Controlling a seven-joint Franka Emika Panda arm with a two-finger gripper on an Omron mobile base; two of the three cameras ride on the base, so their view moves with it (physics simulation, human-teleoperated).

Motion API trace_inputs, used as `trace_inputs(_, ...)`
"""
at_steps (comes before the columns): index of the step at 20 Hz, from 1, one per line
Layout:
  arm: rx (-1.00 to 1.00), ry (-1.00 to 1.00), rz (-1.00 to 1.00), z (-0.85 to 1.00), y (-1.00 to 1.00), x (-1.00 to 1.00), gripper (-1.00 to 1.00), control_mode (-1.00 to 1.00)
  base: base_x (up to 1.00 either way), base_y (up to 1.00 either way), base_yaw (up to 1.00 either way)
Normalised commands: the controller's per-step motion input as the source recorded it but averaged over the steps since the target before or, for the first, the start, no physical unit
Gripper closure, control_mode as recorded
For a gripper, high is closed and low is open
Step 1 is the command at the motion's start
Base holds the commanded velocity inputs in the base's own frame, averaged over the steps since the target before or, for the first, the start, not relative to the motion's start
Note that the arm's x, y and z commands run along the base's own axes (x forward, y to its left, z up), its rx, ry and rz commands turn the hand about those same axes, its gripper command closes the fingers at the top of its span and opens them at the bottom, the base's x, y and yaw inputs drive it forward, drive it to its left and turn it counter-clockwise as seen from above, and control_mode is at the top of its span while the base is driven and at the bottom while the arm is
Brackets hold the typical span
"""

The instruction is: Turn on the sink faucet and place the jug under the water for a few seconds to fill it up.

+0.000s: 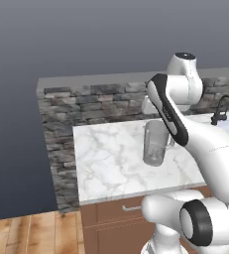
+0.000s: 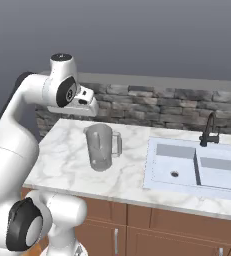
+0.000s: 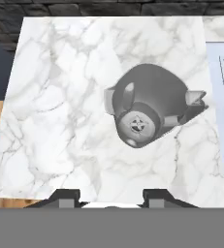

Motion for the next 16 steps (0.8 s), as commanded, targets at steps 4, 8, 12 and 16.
trace_inputs(4, 0.0, -0.01, 0.0, 0.0, 0.0, -0.01, -1.0, 1.0, -0.19, -0.11, 0.0)
trace_inputs(8, 0.0, 0.0, 0.0, 0.0, 0.0, 0.0, -1.0, 1.0, -0.28, -0.91, -0.01)
trace_inputs(12, 0.0, 0.0, 0.0, 0.0, 0.0, 0.0, -1.0, 1.0, -0.1, -1.0, -0.06)
trace_inputs(16, 0.0, 0.0, 0.0, 0.0, 0.0, 0.0, -1.0, 1.0, 0.0, -1.0, -0.05)
